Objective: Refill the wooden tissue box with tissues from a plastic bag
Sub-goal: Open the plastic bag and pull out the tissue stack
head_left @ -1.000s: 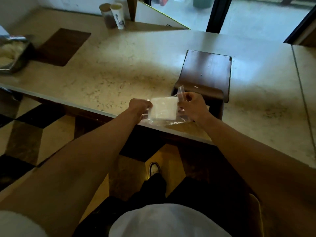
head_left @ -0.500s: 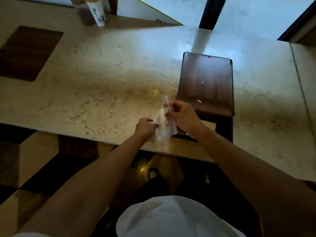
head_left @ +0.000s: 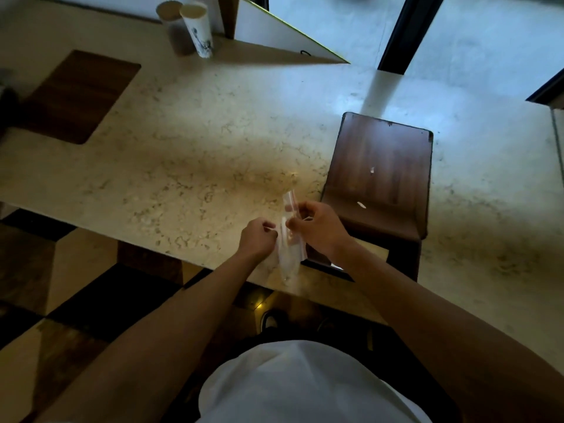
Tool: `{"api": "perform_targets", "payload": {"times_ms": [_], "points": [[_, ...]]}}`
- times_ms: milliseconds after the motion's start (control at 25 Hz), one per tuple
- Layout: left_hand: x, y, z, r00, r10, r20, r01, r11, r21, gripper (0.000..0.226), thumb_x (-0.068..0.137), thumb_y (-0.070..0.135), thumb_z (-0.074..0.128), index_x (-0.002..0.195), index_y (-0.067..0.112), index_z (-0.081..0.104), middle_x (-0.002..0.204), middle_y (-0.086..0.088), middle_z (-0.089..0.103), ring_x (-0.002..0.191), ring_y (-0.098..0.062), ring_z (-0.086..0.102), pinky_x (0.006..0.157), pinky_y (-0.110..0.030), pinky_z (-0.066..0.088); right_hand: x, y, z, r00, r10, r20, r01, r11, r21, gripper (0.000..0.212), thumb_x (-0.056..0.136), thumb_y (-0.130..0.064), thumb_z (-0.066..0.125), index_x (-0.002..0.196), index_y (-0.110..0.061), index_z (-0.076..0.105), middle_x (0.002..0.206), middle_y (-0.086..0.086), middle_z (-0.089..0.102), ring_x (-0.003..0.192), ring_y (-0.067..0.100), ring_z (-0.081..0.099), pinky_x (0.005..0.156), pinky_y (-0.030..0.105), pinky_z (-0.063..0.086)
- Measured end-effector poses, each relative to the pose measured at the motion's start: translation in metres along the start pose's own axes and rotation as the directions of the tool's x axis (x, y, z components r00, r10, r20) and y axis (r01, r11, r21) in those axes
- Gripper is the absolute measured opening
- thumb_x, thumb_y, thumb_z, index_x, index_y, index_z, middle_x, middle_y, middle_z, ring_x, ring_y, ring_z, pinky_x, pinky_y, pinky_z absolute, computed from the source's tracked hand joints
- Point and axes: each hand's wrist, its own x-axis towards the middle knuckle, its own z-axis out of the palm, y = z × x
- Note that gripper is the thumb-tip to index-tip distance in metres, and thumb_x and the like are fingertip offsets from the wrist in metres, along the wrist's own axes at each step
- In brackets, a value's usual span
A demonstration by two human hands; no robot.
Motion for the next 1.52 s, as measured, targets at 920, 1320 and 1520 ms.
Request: {"api": "perform_targets", "payload": {"times_ms": [920,1320,1520], "points": [[-0.062,0.056,-0.038,0.97,0.241,-0.011,-0.235,0.931,-0.28,0.031,0.093,0.034,0.068,0.085,0.003,0.069,0.07,-0.008,0.076,0.06,-0.018,0.071,0.058,-0.027,0.059,-0.009,-0.009,-0.017,0.995,-0.052,0.089,0.05,0.999,0.022,0.016,0.089,-0.023,0.073,0.074,-0.024,0.076,0.076,0.002,0.077,0.072,0.014,0.074,0.064,0.022,0.058],[-0.062,0.047,-0.05,0.956,0.252,0.147,-0.179,0.905,-0.387,0.034,0.091,0.037,0.072,0.085,0.003,0.076,0.076,-0.012,0.079,0.074,-0.03,0.077,0.066,-0.031,0.062,-0.007,0.002,-0.021,0.97,0.111,0.215,-0.155,0.968,0.199,0.006,0.084,-0.018,0.079,0.085,-0.012,0.079,0.08,0.007,0.078,0.073,0.015,0.072,0.074,0.031,0.061],[-0.062,0.042,-0.053,0.943,0.286,0.172,-0.209,0.908,-0.363,0.022,0.091,0.032,0.073,0.086,0.011,0.079,0.077,-0.009,0.08,0.074,-0.026,0.078,0.068,-0.031,0.063,-0.005,0.006,-0.026,0.945,0.155,0.288,-0.229,0.941,0.248,0.008,0.083,-0.016,0.078,0.089,-0.01,0.081,0.09,0.013,0.078,0.082,0.02,0.073,0.085,0.038,0.06]]}}
